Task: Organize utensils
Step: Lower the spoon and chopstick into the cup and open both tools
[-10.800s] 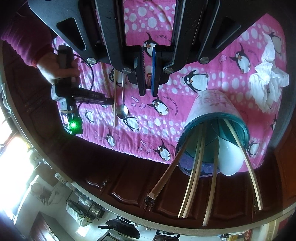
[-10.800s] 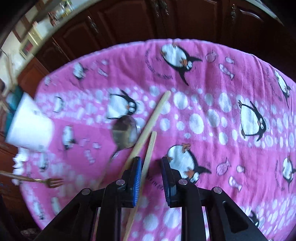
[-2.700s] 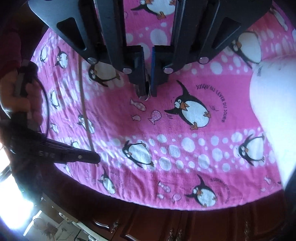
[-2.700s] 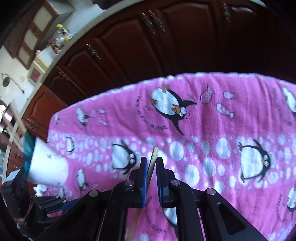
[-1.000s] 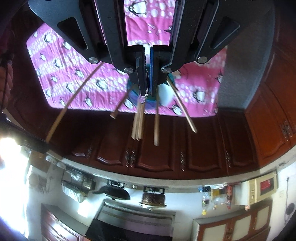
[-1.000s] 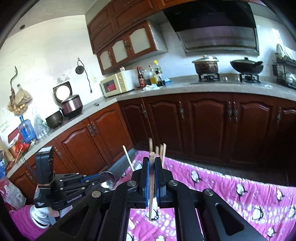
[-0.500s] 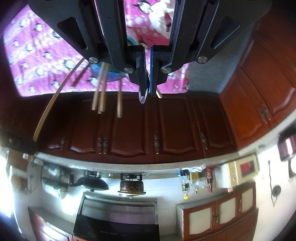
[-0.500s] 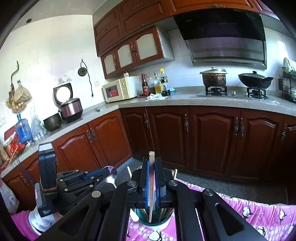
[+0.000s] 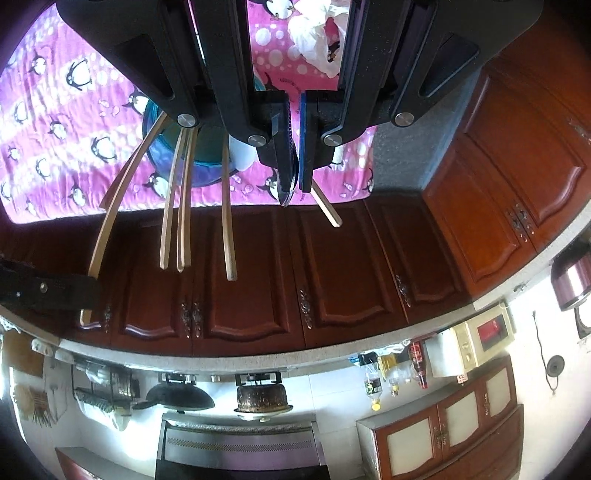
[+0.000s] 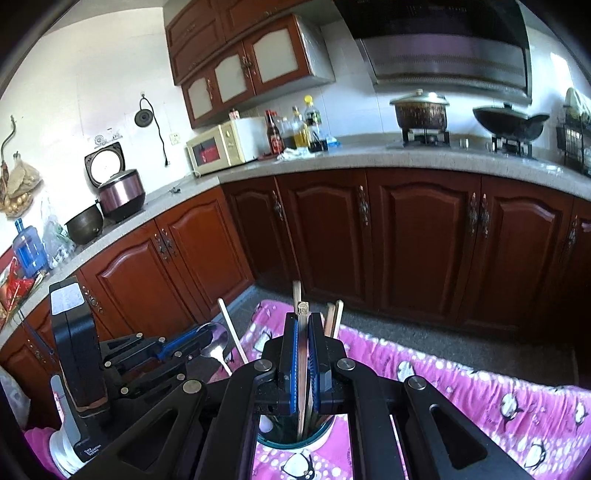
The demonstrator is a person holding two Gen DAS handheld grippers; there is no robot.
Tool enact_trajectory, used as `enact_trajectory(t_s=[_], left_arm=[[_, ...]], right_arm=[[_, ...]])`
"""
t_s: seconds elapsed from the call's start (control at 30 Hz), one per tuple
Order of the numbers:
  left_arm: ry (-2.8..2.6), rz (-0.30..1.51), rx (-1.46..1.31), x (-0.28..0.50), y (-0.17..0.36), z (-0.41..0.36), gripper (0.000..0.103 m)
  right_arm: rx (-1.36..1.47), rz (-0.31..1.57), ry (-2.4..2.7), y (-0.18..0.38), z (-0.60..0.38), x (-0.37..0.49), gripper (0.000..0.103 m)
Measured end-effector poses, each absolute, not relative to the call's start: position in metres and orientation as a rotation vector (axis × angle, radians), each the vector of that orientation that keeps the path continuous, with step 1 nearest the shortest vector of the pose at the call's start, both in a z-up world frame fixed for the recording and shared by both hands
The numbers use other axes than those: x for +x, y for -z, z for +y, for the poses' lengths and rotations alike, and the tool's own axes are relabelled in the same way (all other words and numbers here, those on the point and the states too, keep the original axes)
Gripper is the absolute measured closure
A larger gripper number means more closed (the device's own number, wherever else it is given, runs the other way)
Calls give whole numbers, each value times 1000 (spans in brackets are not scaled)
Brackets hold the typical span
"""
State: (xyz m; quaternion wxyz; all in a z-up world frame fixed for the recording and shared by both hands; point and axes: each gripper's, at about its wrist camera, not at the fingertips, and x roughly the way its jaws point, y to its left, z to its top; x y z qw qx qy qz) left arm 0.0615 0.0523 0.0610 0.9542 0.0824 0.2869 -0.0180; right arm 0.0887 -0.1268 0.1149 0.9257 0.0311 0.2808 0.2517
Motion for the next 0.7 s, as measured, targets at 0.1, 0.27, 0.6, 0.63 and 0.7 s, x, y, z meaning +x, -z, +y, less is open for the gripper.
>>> enact_trajectory(t_s=[0.1,0.27,0.6,0.63,0.7], left_arm=[[41,590,177,63,-56,48,101],[53,608,188,65,-48,39,101],[57,643,167,67,-33,35,101],[58,647,159,67,-33,35,101],[63,659,149,68,-33,35,100]], right_arm=[[80,608,-520,-103,-128,96,98],[87,658,-524,-85,-126,106,98],[78,691,-531,-72,-123,112,98],[81,691,-534,-71,-123,111,98],[89,697,-539,-71,-124,112,98]])
